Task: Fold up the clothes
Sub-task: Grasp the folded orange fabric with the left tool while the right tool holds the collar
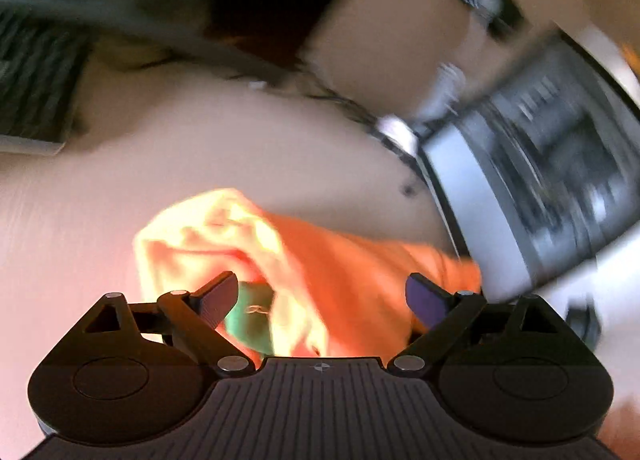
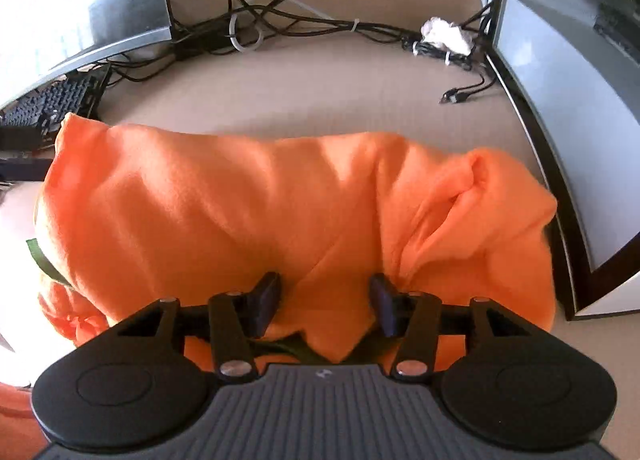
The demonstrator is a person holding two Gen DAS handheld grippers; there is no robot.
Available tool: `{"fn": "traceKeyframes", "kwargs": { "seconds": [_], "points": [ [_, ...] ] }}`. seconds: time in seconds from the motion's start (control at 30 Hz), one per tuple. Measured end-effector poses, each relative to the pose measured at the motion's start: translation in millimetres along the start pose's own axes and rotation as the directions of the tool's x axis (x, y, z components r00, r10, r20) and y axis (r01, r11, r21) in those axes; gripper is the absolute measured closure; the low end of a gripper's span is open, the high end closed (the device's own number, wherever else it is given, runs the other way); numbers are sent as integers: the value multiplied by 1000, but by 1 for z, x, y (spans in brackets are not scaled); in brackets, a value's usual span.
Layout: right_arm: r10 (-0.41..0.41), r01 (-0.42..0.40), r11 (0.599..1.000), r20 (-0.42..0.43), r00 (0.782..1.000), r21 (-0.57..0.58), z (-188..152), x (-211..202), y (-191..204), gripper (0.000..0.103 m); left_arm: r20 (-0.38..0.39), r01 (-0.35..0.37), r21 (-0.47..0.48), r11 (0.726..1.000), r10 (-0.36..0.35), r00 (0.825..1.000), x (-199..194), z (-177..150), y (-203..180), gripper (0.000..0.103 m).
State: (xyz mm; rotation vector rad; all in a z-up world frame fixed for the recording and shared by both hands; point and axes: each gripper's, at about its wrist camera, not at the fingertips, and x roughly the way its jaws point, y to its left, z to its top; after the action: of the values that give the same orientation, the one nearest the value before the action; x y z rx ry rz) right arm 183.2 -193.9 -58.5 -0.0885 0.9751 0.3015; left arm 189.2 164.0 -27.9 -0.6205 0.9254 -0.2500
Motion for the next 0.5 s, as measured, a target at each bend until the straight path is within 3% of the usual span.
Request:
{"fn": "traceKeyframes", "kwargs": {
  "seconds": [0.1, 0.2, 0.27, 0.4, 0.5],
  "points": [
    [-17, 17, 1000, -2, 1000, -18, 2, 0, 5, 52, -53, -35, -60, 998, 31, 998, 23, 1, 5, 9],
    [14, -14, 1000, -4, 1000, -17, 4, -13, -4, 47, -63, -44, -13, 999, 44, 997, 44, 0, -4, 20],
    [41, -41, 999, -3, 999, 27, 7, -29, -15, 33, -73, -54, 33, 998, 56, 996, 55, -3, -9, 26],
    [42, -48, 990, 49, 998, 136, 10, -61, -34, 32, -117, -41, 54, 998, 47, 992, 67, -10, -3, 28],
    [65, -83, 960, 76, 995, 267, 17, -51, -51, 30, -121, -23, 39, 999, 28, 992, 73, -10, 2, 28]
  ]
}}
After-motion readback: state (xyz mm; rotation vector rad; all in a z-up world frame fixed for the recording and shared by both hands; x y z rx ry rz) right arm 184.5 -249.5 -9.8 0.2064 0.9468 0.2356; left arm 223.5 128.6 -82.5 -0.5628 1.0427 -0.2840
